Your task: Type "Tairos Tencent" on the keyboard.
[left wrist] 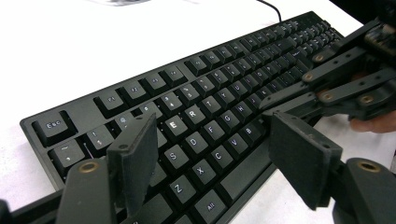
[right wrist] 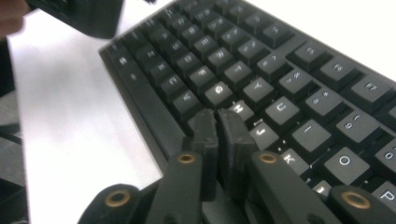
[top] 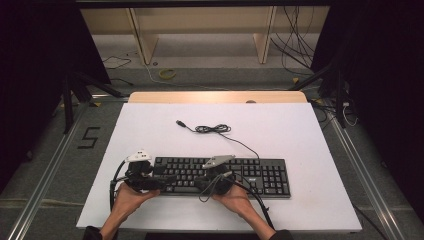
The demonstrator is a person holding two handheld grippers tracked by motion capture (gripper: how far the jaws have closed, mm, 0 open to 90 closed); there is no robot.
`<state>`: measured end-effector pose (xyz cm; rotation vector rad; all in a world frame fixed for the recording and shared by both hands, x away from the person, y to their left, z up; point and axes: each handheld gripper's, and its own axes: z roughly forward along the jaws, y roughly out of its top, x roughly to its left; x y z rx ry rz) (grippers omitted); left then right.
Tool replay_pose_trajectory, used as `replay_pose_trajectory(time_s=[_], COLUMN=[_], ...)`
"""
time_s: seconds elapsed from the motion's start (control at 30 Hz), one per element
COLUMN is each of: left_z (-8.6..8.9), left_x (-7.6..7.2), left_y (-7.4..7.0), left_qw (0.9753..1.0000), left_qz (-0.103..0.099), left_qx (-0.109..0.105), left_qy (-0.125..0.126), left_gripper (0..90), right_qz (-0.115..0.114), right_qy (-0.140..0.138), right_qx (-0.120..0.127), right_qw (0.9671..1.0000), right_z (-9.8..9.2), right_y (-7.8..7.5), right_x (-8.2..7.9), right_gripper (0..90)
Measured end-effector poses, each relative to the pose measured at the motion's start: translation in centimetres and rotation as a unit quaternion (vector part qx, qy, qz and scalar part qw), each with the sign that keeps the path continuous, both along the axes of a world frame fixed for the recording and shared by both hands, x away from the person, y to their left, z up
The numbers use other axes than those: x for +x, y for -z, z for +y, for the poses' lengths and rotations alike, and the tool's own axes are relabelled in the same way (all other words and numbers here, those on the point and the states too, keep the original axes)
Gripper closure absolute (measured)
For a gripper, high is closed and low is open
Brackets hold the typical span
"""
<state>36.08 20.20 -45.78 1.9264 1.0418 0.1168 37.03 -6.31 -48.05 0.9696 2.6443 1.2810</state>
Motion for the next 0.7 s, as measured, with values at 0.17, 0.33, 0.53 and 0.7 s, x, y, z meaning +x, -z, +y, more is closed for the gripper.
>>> replay_pose_trajectory(time_s=[0.17, 0.33, 0.53, 0.7], left_z=[0.0, -0.1, -0.3, -0.5], left_x=[0.1, 0.1, 0.2, 0.3], left_y=[0.0, 0.1, 0.2, 0.3], left_qw=[1.0, 1.0, 0.9999, 0.9997], left_qz=[0.0, 0.001, 0.005, 0.008], left_qx=[0.003, 0.008, 0.014, 0.018], left_qy=[0.002, 0.005, 0.008, 0.017], left_gripper=[34.7, 37.3, 41.2, 49.1], right_qz=[-0.002, 0.005, 0.003, 0.004], right_qy=[0.003, 0.011, 0.017, 0.023], right_qx=[0.019, 0.027, 0.036, 0.038], right_qw=[0.9998, 0.9996, 0.9992, 0.999], right_z=[-0.6, -1.0, -1.4, -1.7], right_y=[-0.6, -0.9, -1.2, -1.3], right_x=[0.1, 0.2, 0.4, 0.5], right_gripper=[72.7, 55.6, 40.1, 34.6])
